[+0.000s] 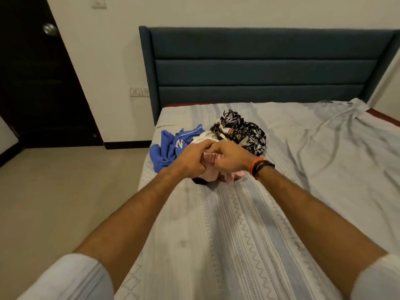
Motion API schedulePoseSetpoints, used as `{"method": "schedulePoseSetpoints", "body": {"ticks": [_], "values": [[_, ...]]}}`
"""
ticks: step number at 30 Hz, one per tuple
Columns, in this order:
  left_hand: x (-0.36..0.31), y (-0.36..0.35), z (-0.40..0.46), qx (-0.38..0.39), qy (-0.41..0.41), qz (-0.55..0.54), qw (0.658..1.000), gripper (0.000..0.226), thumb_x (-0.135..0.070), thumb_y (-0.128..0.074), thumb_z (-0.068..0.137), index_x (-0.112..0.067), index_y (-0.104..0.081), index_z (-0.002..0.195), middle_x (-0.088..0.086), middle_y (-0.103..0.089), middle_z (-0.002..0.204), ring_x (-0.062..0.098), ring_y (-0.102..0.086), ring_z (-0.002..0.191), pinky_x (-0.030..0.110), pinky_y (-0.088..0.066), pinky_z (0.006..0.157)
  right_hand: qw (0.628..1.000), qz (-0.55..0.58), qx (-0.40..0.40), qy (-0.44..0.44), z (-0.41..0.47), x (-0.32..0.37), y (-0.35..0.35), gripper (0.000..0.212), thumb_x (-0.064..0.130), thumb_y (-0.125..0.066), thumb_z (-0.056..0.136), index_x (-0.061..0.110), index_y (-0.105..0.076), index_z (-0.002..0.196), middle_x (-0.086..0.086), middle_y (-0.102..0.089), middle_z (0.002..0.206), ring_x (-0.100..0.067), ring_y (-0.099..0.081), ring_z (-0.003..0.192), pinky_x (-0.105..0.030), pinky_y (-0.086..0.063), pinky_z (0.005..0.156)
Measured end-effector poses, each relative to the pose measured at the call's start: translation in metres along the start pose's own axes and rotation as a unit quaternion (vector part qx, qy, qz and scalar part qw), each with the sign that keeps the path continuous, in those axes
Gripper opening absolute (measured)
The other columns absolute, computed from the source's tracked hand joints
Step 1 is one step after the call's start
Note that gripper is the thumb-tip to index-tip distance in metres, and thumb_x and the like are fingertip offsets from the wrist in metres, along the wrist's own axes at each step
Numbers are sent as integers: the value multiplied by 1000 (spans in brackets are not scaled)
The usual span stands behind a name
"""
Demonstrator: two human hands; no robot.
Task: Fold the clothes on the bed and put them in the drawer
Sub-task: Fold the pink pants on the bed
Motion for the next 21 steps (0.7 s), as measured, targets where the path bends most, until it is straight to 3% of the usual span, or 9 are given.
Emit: {"method": "schedulePoseSetpoints", "body": {"ticks": [2, 4, 6, 9, 12, 14, 17, 21], "values": [[-16, 18, -15, 6, 0, 7, 1000, 76, 9, -72, 68, -17, -51, 136, 4, -64, 120, 23, -58, 110, 42, -49, 97, 999, -31, 30, 13, -18, 27, 18, 16, 32, -55, 64, 34, -69, 72, 5, -69, 80, -12, -62, 72, -28, -50, 64], [-33, 38, -27, 11, 2, 29, 1000, 73, 3, -79, 68, -18, -54, 133, 3, -65, 119, 23, -59, 109, 41, -50, 97, 998, -49, 36, 30, -35, 50, 38, 33, 34, -51, 60, 24, -74, 83, -3, -72, 86, -18, -66, 79, -31, -56, 68], [-53, 55, -37, 23, -7, 80, 997, 57, -5, -85, 67, -13, -61, 119, 5, -67, 113, 25, -61, 103, 38, -50, 92, 997, -61, 26, 32, -50, 66, 56, 31, 11, -53, 68, 25, -75, 86, 8, -72, 78, -5, -65, 71, -28, -54, 63], [-74, 78, -53, 27, -23, 143, 989, 44, -21, -91, 65, -13, -67, 101, 4, -64, 107, 23, -57, 99, 32, -45, 87, 997, -73, 0, 38, -68, 85, 80, 50, -11, -50, 72, 33, -72, 80, 23, -67, 65, 6, -61, 61, -20, -48, 59], [-81, 102, -67, 15, -43, 211, 977, 50, -43, -91, 59, -21, -73, 101, -3, -65, 112, 19, -55, 104, 39, -45, 96, 995, -75, -29, 53, -84, 102, 101, 49, -10, -55, 71, 23, -77, 98, 17, -74, 87, 2, -67, 80, -18, -54, 70], [-89, 124, -77, -10, -40, 196, 980, 42, -36, -87, 63, -19, -71, 97, -3, -68, 103, 21, -61, 97, 38, -48, 88, 992, -84, -70, 62, -93, 115, 120, 47, -7, -62, 72, 23, -76, 106, 10, -75, 101, -4, -69, 92, -23, -56, 82], [-104, 151, -91, -46, -28, 183, 982, 30, -23, -85, 68, -21, -60, 85, -4, -65, 83, 22, -62, 80, 32, -48, 71, 981, -95, -157, 64, -106, 131, 143, 37, 1, -71, 72, 23, -77, 101, 11, -75, 93, -1, -69, 84, -28, -58, 84], [-118, 179, -108, -41, -12, 231, 972, 40, -31, -90, 60, -25, -64, 91, -5, -68, 86, 18, -63, 79, 35, -54, 74, 954, -123, -268, 52, -118, 149, 166, 26, 14, -84, 65, 29, -76, 84, 10, -74, 82, -8, -69, 78, -37, -60, 79]]}}
Point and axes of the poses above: each hand's wrist, its own z-axis towards the middle knuckle, its own y-axis out of the back of the hand, x = y × z, the point moved 4 cm from there along z, towards the middle knuckle
